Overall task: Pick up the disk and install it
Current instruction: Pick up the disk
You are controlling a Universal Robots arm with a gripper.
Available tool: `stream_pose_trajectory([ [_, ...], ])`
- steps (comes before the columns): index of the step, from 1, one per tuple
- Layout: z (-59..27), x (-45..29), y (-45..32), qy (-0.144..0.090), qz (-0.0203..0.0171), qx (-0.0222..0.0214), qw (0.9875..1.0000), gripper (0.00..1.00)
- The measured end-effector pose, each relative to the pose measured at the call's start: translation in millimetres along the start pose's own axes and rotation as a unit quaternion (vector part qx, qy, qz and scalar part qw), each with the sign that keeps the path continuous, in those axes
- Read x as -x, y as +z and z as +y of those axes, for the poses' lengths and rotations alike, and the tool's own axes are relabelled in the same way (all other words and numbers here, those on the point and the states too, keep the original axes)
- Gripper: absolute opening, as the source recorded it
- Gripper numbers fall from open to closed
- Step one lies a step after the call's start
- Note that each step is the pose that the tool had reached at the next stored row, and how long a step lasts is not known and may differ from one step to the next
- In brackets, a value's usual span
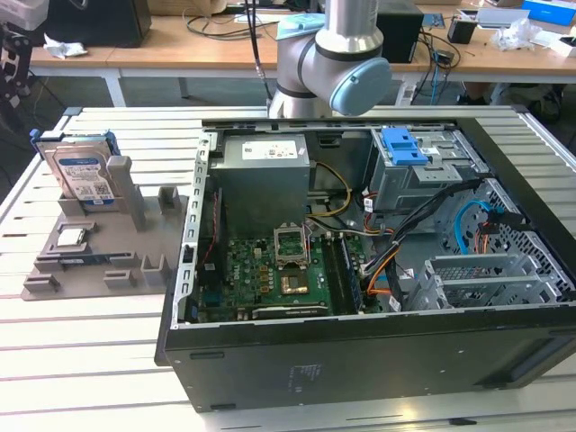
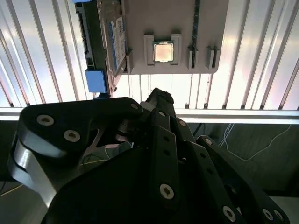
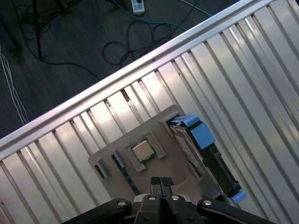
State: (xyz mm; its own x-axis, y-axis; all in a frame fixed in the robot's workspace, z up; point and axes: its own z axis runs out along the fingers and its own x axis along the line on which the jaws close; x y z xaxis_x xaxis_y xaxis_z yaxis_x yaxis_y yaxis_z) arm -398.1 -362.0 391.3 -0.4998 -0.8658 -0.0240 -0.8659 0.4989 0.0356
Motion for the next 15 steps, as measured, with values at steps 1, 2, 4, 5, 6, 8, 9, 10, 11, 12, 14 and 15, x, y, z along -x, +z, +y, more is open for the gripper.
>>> stream_pose_trajectory([
  [1, 0.0, 0.0, 0.0, -0.003, 0.0001, 0.0001, 1.0000, 0.11],
  [2, 0.0, 0.0, 0.0, -0.010, 0.0003, 0.0002, 0.9999, 0.11],
  [4, 0.0, 0.0, 0.0, -0.020, 0.0007, 0.0005, 0.9998, 0.11],
  [5, 0.0, 0.0, 0.0, -0.025, 0.0008, 0.0005, 0.9997, 0.11],
  [6, 0.0, 0.0, 0.0, -0.034, 0.0012, 0.0008, 0.9994, 0.11],
  [8, 0.0, 0.0, 0.0, -0.053, 0.0019, 0.0013, 0.9986, 0.11],
  [9, -0.1, 0.0, 0.0, -0.063, 0.0022, 0.0015, 0.9980, 0.11],
  [10, 0.0, 0.0, 0.0, -0.071, 0.0025, 0.0017, 0.9975, 0.11],
  [11, 0.0, 0.0, 0.0, -0.075, 0.0027, 0.0018, 0.9972, 0.11],
  [12, 0.0, 0.0, 0.0, -0.078, 0.0028, 0.0019, 0.9969, 0.11],
  [14, 0.0, 0.0, 0.0, -0.086, 0.0030, 0.0020, 0.9963, 0.11],
  [15, 0.0, 0.0, 0.0, -0.090, 0.0032, 0.0021, 0.9959, 0.11],
])
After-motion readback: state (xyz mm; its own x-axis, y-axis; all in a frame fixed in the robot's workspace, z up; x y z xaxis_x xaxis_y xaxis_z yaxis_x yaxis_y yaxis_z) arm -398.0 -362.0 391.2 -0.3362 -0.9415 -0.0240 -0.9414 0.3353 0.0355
